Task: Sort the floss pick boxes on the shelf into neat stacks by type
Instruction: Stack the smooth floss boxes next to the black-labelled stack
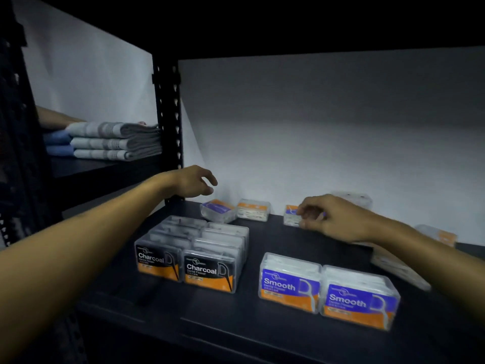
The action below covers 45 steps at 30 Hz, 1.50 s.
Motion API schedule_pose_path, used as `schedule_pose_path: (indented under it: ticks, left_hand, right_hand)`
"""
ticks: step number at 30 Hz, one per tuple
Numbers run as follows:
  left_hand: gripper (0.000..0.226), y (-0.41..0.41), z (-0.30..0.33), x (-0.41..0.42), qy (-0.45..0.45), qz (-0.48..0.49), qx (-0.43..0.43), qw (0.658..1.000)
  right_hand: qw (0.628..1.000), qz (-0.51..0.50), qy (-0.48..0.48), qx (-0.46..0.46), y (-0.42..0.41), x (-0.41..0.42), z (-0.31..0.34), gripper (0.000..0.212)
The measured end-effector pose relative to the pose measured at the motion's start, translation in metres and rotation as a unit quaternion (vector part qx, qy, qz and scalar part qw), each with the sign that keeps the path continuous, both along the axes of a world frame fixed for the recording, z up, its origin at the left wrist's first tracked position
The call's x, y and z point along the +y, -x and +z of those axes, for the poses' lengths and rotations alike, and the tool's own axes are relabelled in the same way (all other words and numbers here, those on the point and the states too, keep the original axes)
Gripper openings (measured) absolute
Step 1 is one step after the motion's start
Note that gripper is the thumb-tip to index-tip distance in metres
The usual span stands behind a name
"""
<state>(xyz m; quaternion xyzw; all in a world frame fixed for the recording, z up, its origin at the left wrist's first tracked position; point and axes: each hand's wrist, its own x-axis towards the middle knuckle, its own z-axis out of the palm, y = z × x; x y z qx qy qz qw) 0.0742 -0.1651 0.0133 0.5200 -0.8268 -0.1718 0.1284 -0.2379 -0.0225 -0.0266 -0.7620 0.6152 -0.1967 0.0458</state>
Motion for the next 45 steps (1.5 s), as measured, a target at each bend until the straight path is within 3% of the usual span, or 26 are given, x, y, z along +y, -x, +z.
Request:
schedule_pose_path:
  ticks: [3,6,11,14,18,22,26,30,35,38,45]
  left_hand:
    - [0.054,0.007,-0.011,-0.023,-0.011,-0.005,-0.073,0.997]
    - [0.080,0.021,-0.022,-0.040,-0.033,-0.022,-0.153,0.987]
    - [0.060,0.042,-0.035,-0.050,0.005,-0.047,-0.257,0.965]
    - [0.060,0.047,-0.030,-0.047,0.016,-0.053,-0.282,0.958]
    - [0.048,0.042,-0.031,-0.051,-0.004,-0.053,-0.297,0.953]
    - [0.040,0.036,-0.038,-0.055,-0.034,-0.037,-0.245,0.968]
    - [0.052,0.033,-0.038,-0.058,-0.027,-0.029,-0.268,0.963]
    - [0.046,0.035,-0.035,-0.054,-0.005,-0.026,-0.287,0.958]
    - [0.035,0.034,-0.034,-0.050,-0.001,-0.024,-0.254,0.967]
    - [0.045,0.036,-0.032,-0.044,0.003,-0.031,-0.227,0.973]
    - [0.053,0.062,-0.036,-0.042,0.037,-0.060,-0.228,0.971]
  right_hand:
    - [0.992,0.030,-0.037,0.115,-0.017,-0.043,0.003,0.042]
    - [0.984,0.054,-0.032,0.165,-0.031,-0.084,0.005,0.055]
    - [0.982,0.051,-0.084,0.159,-0.049,-0.132,-0.005,0.081]
    - [0.980,0.042,-0.077,0.177,-0.056,-0.143,-0.017,0.092]
    - [0.981,0.033,-0.052,0.184,-0.047,-0.149,-0.023,0.076]
    - [0.988,0.032,-0.040,0.142,-0.042,-0.142,-0.020,0.061]
    - [0.994,0.022,-0.106,0.015,-0.039,-0.120,0.005,0.044]
    - [0.983,0.025,-0.150,-0.099,-0.034,-0.096,0.004,0.027]
    - [0.984,0.009,-0.147,-0.100,-0.027,-0.081,0.000,0.024]
    - [0.987,0.008,-0.141,-0.081,-0.024,-0.078,0.001,0.026]
    - [0.996,-0.005,-0.064,-0.057,-0.002,-0.053,0.003,0.049]
